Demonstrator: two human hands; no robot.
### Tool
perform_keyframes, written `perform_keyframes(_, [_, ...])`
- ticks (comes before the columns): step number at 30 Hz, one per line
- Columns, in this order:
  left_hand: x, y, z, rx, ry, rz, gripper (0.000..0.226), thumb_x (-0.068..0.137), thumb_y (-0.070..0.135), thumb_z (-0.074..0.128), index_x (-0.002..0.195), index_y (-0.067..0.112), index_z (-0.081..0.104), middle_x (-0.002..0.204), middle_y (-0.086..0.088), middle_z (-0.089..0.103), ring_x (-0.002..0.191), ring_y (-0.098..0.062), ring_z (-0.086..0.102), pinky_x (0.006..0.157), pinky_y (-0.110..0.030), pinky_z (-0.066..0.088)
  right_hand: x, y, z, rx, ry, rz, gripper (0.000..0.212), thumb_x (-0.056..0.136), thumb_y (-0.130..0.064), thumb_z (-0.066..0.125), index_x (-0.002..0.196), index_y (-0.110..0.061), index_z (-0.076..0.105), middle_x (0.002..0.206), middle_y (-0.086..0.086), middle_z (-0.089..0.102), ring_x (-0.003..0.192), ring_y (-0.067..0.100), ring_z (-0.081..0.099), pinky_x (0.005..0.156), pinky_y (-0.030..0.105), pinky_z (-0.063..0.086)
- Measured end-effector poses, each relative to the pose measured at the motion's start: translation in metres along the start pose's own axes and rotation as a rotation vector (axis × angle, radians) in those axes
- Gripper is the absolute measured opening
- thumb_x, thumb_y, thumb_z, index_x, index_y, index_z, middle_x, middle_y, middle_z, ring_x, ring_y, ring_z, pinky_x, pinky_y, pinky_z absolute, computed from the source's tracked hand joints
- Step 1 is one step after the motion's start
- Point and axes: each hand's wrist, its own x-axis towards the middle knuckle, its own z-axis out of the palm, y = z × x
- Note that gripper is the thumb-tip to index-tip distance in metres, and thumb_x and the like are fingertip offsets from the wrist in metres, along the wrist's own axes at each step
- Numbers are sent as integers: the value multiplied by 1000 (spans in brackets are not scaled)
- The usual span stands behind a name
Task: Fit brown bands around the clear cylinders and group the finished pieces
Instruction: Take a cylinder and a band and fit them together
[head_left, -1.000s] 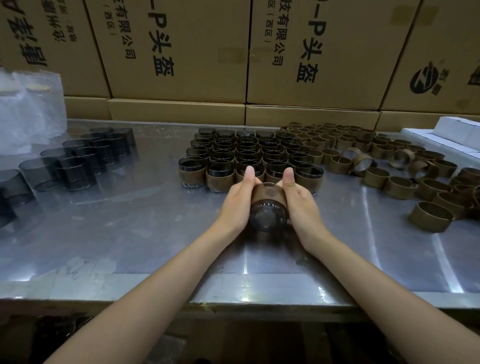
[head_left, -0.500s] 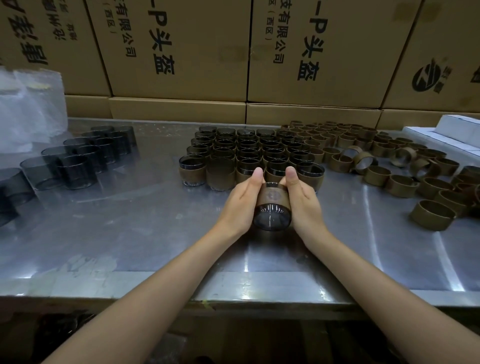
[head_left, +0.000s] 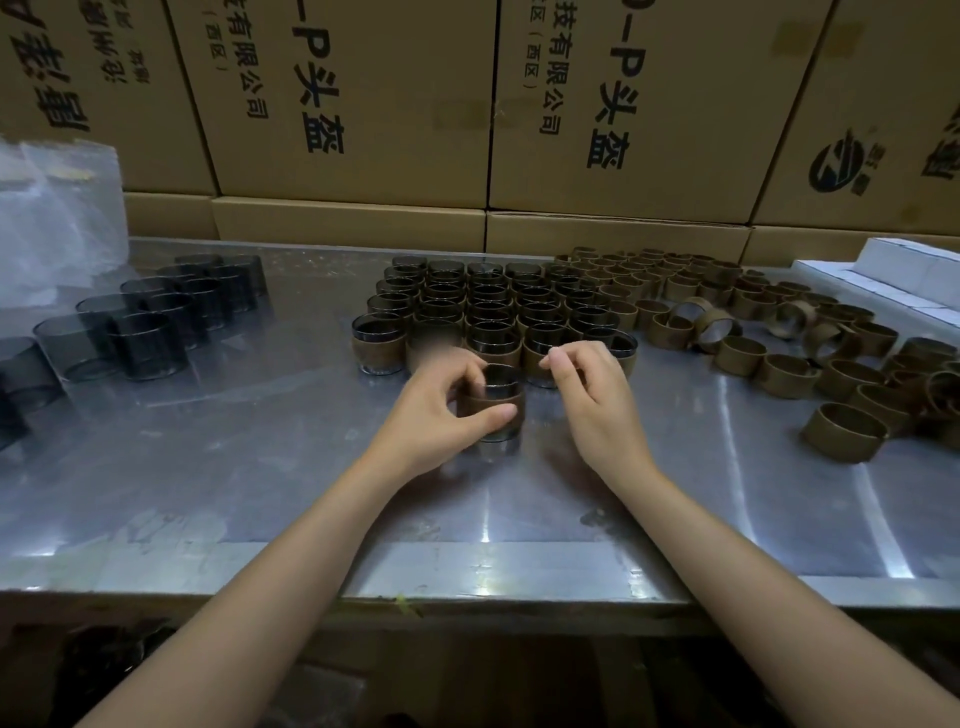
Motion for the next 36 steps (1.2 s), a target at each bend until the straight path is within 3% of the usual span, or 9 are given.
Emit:
perform_keyframes(3, [-9,-6,-15,101,-33,21,29,78,18,77,74,25,49,116,3,50,115,-7,50,98,-19,39,3,8,-6,-95,60,56,7,96,-21,51,100,-20,57,105,-6,49,108,13,44,81,11,29])
perform_keyframes(6, [-15,-14,-30,163,8,30,28,79,14,75,76,24,50,121,2,49,116,-6,47,96,-9,33,4,16,-11,-188,119,150,26,92,-19,56,118,-12,51,119,-1,37,119,19,33,88,14,20])
perform_keyframes(10, [-15,-28,-49,203,108,-39,26,81,7,72,89,17,49,126,0,42,120,-12,43,102,-25,35,4,20,-10,-189,72,304,48,91,-18,60,132,-9,37,138,10,26,132,22,21,92,17,15])
perform_keyframes(14, [-11,-46,-62,74,191,-192,50,82,1,70,110,15,30,128,-9,34,123,-27,47,107,-39,39,5,22,-10,-169,63,363,54,90,-18,61,135,-8,32,142,12,24,133,26,26,93,17,20])
perform_keyframes(17, [-8,-54,-66,-47,208,-257,56,85,-4,64,114,16,21,127,-10,39,125,-28,48,102,-34,40,5,21,-11,-144,58,379,56,91,-18,60,136,-7,29,143,12,21,126,26,38,94,24,34])
perform_keyframes(25, [-2,-55,-65,-91,188,-296,62,91,-6,54,134,9,13,138,-13,45,121,-15,46,103,-27,35,4,20,-11,-142,39,390,53,91,-18,60,134,-8,29,142,9,20,84,11,43,83,24,34])
perform_keyframes(30, [-3,-55,-66,-78,163,-337,80,89,-7,57,144,13,3,148,-13,35,131,-16,38,104,-26,30,4,18,-12,-125,52,387,50,91,-16,59,132,-9,30,139,7,22,74,6,43,81,24,34])
perform_keyframes(32, [-3,-53,-68,-90,216,-368,79,88,-13,54,145,14,6,153,-15,27,140,-21,30,100,-24,34,4,19,-12,-111,83,355,43,91,-14,58,127,-9,35,129,3,25,74,5,44,76,22,34])
perform_keyframes(36, [-13,-48,-81,193,464,-350,61,85,-12,42,140,11,28,140,-9,44,127,-26,44,98,-36,40,4,22,-14,-99,-12,332,9,92,-13,53,99,-18,54,98,-4,54,85,14,54,61,23,36])
